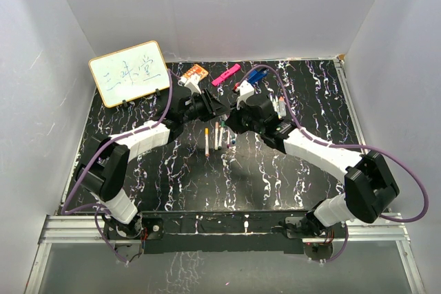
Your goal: Open the pen caps
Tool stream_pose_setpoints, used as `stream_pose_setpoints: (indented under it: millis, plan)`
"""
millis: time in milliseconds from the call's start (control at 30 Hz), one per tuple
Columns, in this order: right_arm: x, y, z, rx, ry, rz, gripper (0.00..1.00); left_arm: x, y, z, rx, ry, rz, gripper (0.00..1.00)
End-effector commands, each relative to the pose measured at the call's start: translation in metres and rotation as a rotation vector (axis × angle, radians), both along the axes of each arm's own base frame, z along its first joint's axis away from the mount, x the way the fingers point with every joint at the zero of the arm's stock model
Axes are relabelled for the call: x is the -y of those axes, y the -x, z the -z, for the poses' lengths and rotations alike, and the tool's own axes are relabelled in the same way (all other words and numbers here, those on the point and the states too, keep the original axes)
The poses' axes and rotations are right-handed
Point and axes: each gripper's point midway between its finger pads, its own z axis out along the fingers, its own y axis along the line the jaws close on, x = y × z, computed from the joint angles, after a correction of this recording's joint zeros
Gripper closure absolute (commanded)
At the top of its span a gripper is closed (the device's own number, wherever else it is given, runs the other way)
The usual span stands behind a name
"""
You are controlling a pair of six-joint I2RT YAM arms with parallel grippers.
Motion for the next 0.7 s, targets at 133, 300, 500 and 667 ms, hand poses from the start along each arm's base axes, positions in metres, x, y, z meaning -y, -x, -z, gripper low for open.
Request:
stream_pose_setpoints:
  millis: [133,300,500,667]
  plan:
    - [0.0006,-0.0013,-0.0208,0.074,-0.031,0.002,1.00,-0.0001,-0.0018,-0.0215,0.052,0.014,-0.009,0.73]
    - [0.0004,-0.0013,-0.0190,0.071,-0.029,0.001,1.00,-0.0006,-0.0015,-0.0235,0.057,0.016,-0.011,0.76]
    - [-0.0010,-0.0025,-0.0206,0.078,-0.029,-0.003,1.00,0.0003,-0.0006,-0.0219,0.053,0.020,-0.004,0.90]
    - [-0.0001,-0.0058,-0.0211,0.079,-0.024,0.011,0.98,0.0007,-0.0006,-0.0218,0.052,0.016,0.000,1.00]
